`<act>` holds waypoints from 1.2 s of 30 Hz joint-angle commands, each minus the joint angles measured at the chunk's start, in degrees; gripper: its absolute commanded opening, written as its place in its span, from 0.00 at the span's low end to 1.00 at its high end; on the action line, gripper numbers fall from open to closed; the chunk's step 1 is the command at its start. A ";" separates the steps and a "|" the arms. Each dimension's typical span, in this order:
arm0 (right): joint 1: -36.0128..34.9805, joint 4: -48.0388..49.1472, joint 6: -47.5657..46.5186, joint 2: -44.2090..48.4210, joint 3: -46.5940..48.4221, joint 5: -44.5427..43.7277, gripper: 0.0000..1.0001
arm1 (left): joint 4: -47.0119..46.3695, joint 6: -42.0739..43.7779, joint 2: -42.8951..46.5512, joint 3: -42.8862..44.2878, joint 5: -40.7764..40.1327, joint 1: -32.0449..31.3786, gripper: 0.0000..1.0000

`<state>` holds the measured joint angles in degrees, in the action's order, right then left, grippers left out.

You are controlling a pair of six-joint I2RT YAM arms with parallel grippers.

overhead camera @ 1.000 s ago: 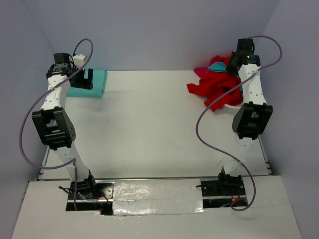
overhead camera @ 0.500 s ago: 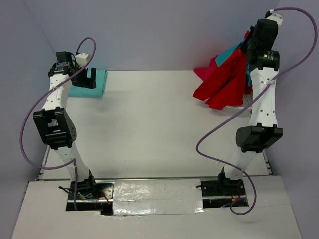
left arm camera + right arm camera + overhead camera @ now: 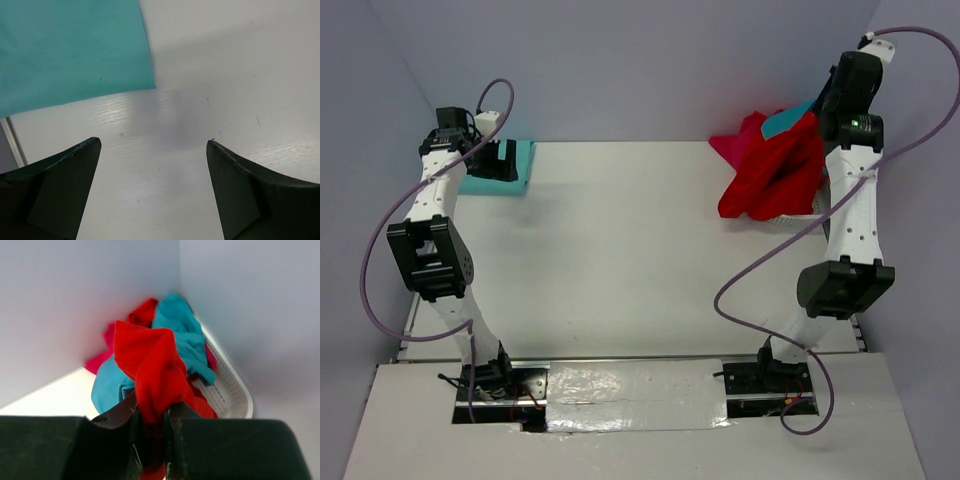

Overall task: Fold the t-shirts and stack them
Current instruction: Grab crumpled tshirt from bin with the right arm

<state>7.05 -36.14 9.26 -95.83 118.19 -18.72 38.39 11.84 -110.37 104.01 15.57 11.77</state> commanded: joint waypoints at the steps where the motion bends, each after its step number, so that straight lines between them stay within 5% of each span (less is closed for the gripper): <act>1: 1.30 -3.75 -0.30 -6.81 -1.03 1.57 0.17 | -0.60 -0.06 3.05 -1.70 1.39 -0.52 0.99; 10: 2.97 -9.91 2.95 -19.65 0.81 16.25 0.65 | -0.16 1.44 2.26 -4.16 1.21 -0.61 0.99; 11: 3.06 -10.61 3.22 -19.83 -0.06 16.87 0.80 | -0.33 1.35 2.00 -4.42 1.30 -0.61 0.99; 14: 2.88 -8.26 4.01 -17.12 -6.53 16.00 1.00 | -0.60 1.44 1.73 -5.04 1.57 -0.61 0.99; 28: 1.04 2.39 4.80 -0.24 -27.13 18.46 1.00 | -0.42 1.61 0.50 -4.69 2.01 -1.22 0.99; 30: 0.60 1.95 5.59 0.20 -27.92 18.46 0.97 | -0.42 1.70 0.50 -4.69 1.74 -1.14 0.99; 33: 0.42 3.18 6.82 0.56 -29.77 20.65 0.75 | -0.33 1.79 0.42 -4.34 1.83 -1.14 0.99; 34: 0.42 3.09 7.35 0.38 -30.21 21.18 0.38 | -0.42 1.70 0.42 -4.16 1.83 -1.22 0.99; 36: 0.33 1.78 7.62 -0.23 -29.34 21.97 0.00 | -0.07 1.79 0.07 -3.73 1.92 -1.14 0.99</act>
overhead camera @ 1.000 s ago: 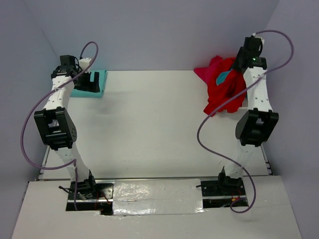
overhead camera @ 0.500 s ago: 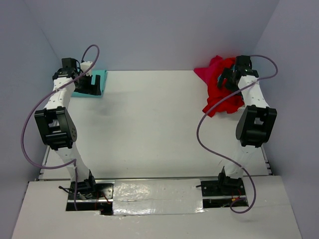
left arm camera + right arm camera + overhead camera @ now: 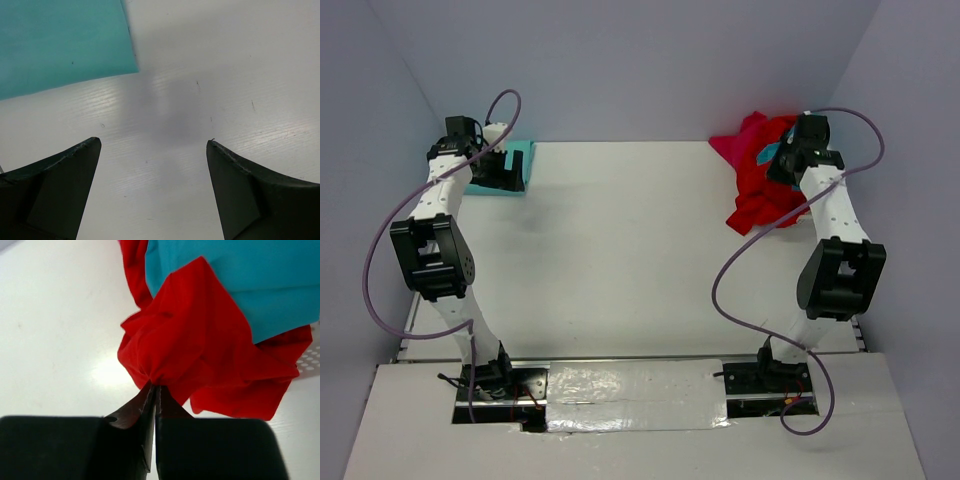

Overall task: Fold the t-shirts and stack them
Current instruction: Grab crumpled tshirt from bin with the right arm

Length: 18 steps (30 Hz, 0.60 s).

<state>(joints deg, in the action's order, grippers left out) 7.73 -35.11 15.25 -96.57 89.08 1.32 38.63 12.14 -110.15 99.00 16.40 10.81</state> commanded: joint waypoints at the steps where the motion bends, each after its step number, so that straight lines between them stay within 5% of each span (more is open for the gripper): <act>1: -0.34 0.40 1.54 0.60 0.21 2.36 0.00 | -0.05 1.48 -0.42 1.46 1.09 -0.17 0.99; 18: -0.78 -0.49 -3.29 7.45 32.62 1.75 0.00 | 1.09 1.57 -0.95 4.00 0.82 -0.17 0.99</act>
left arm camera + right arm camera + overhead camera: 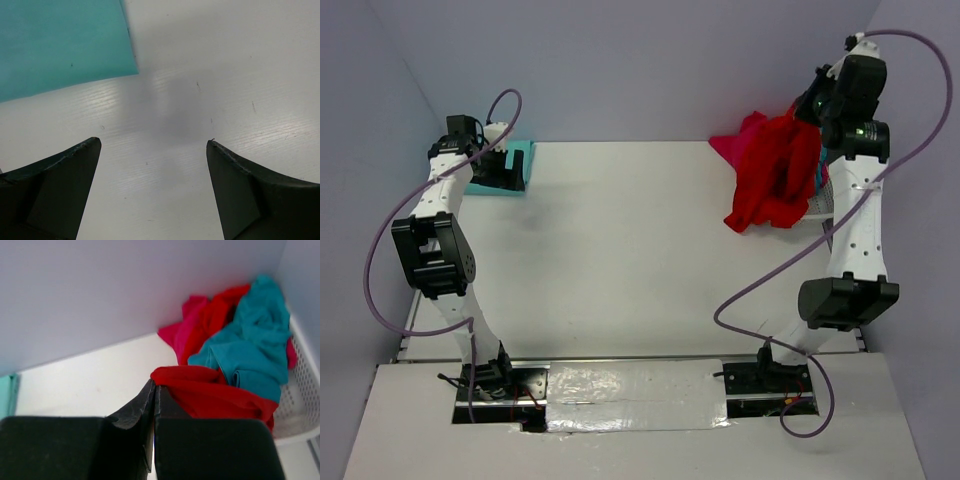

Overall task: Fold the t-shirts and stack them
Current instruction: Grab crumpled tshirt from bin with the right arm, then move the tshirt to the center of the board

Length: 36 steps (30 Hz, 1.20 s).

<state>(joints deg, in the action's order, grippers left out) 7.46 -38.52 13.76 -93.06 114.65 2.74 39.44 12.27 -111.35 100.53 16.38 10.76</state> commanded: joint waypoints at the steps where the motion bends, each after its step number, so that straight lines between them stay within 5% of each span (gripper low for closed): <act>1: -0.52 3.19 -1.98 4.20 7.08 0.77 0.00 | 0.55 1.44 0.17 2.74 0.84 -0.22 0.99; 8: -7.19 9.49 -5.23 8.85 23.07 5.95 0.00 | 1.52 0.21 0.61 5.02 2.07 -0.13 0.99; 14: -25.27 24.08 -8.93 18.25 19.38 15.71 0.00 | 2.22 -0.06 1.92 5.38 2.52 -0.22 0.99; 19: -28.56 27.71 -7.08 19.23 14.58 17.12 0.00 | 3.19 0.03 3.95 5.38 1.81 -0.13 0.99; 29: -32.16 22.88 -3.30 8.08 -2.84 17.65 0.00 | 6.17 -0.50 6.67 8.54 0.67 0.49 0.99; 32: -34.09 18.86 -5.40 -2.34 -2.00 14.75 0.00 | 6.35 -0.58 7.63 7.84 0.23 0.40 0.99; 33: -34.44 17.01 -5.50 -5.09 -1.98 14.75 0.03 | 6.44 -0.50 7.90 7.66 0.23 0.40 0.99; 36: -36.55 6.22 -7.50 -20.07 14.46 13.96 0.59 | 7.23 -0.23 8.08 7.49 1.54 0.31 0.99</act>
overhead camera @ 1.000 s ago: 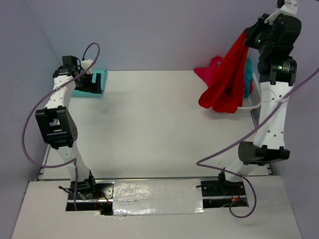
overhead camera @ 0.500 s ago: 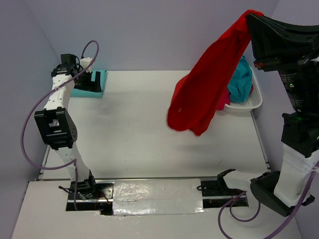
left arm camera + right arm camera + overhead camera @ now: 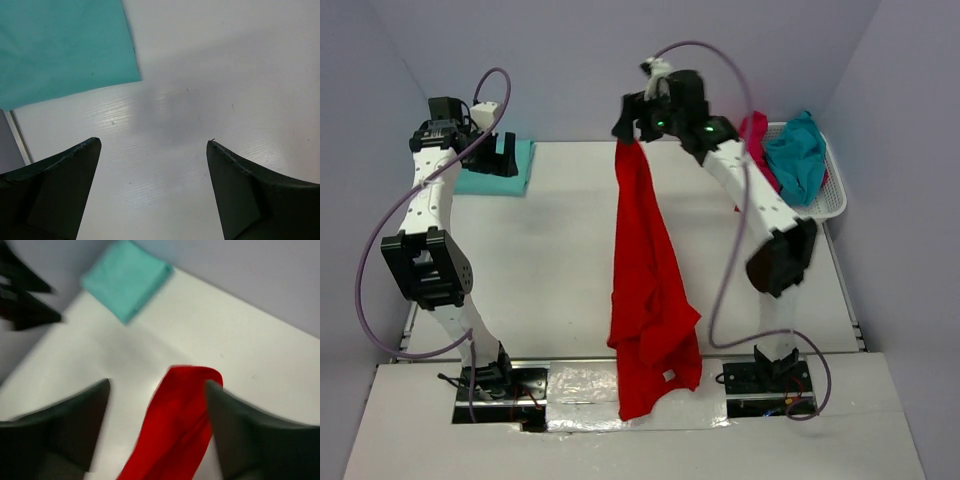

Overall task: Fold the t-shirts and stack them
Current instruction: Move the tshirt to the center of the board

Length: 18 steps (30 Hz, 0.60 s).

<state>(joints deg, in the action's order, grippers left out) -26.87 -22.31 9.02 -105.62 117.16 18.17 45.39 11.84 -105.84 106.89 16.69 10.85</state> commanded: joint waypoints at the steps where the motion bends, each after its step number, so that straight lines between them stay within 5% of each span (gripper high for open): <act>1: -2.57 -18.65 -3.12 -11.84 17.60 -3.30 0.95 | 2.15 0.47 2.66 1.21 1.94 0.05 0.99; 3: -2.13 -27.05 -2.78 -21.85 31.20 -5.33 1.00 | 3.56 2.74 3.09 1.13 3.43 -1.17 0.99; 5: -0.12 -32.86 -0.85 -23.14 30.86 -7.79 1.00 | 5.14 4.77 4.67 0.17 3.70 -2.67 0.99; 10: 5.51 -12.99 6.60 1.70 -17.43 -4.21 1.00 | 6.64 11.45 10.12 -9.85 5.28 -11.10 0.90; 11: 7.17 -11.37 7.85 8.00 -27.94 -3.16 0.86 | 8.30 13.46 10.48 -12.38 5.37 -16.51 0.79; 13: 7.80 -10.30 9.78 12.52 -36.00 -3.14 0.16 | 9.19 15.23 10.83 -14.95 5.55 -21.99 0.67; 14: 7.71 -9.87 10.84 16.38 -44.05 -3.58 0.00 | 8.67 16.10 11.01 -17.92 5.64 -27.15 0.53; 16: 7.71 -8.20 12.60 19.48 -51.56 -2.10 0.07 | 7.71 17.08 11.27 -20.66 7.13 -32.19 0.46; 17: 7.63 -7.24 14.35 21.93 -58.04 -0.52 0.38 | 6.48 17.43 11.36 -22.76 7.39 -37.26 0.46; 18: 7.63 -6.79 15.06 23.17 -60.97 -0.07 0.46 | 5.69 17.34 11.19 -23.48 7.74 -39.92 0.49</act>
<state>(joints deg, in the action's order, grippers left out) -17.56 -34.28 19.27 -85.25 65.43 14.70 50.61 25.78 -96.18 86.15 21.28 -22.50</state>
